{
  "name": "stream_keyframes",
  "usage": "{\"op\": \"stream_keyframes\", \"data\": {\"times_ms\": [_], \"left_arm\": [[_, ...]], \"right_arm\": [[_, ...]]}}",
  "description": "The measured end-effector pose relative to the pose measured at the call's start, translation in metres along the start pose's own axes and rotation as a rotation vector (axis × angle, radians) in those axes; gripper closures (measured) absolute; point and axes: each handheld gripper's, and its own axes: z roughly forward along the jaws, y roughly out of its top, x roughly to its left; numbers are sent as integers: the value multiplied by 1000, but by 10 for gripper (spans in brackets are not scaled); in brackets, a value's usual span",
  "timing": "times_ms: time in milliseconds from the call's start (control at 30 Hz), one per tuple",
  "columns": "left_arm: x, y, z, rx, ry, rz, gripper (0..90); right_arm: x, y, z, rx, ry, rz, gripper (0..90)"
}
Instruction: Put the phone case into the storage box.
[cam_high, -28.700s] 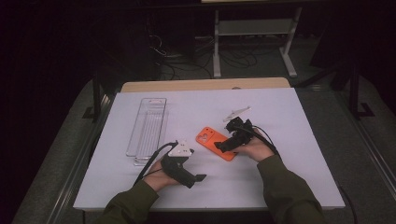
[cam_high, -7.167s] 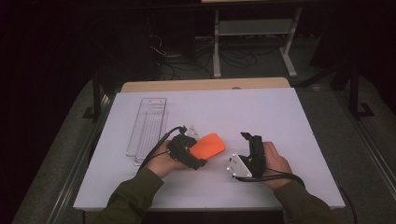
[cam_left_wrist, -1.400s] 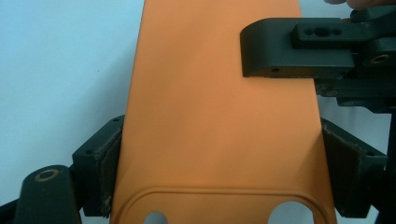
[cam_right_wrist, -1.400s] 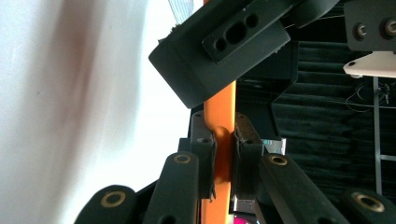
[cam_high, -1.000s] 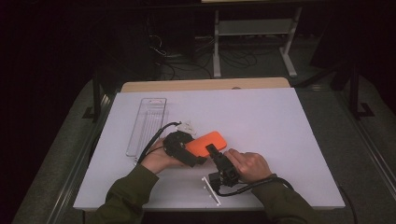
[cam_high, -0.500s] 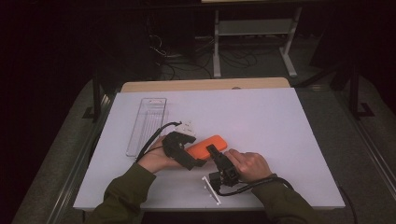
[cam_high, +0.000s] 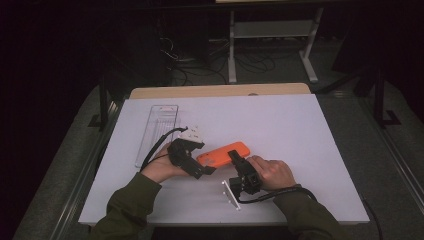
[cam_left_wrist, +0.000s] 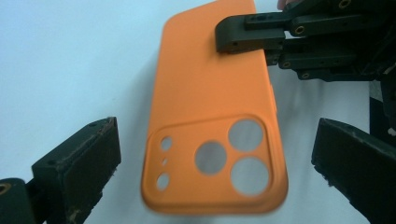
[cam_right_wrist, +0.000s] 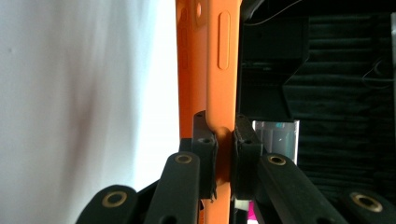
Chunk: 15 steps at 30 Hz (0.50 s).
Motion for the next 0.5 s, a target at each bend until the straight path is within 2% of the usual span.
{"op": "stream_keyframes", "data": {"times_ms": [133, 200, 400, 433, 500], "left_arm": [[1, -1, -1, -5, 15, 1, 11], [1, -2, 1, -1, 12, -14, 11], [3, -2, -2, 7, 22, 3, 11], [2, -3, -2, 6, 29, 2, 11], [3, -3, -3, 9, 31, 6, 12]], "right_arm": [[-1, -4, 2, 14, 13, 21, 807], [-2, -6, 3, 22, 21, 39, 807], [-6, -11, 3, 42, 39, 78, 807], [-7, -13, 4, 49, 58, 66, 807], [-7, -15, 4, 59, 70, 82, 807]]}}
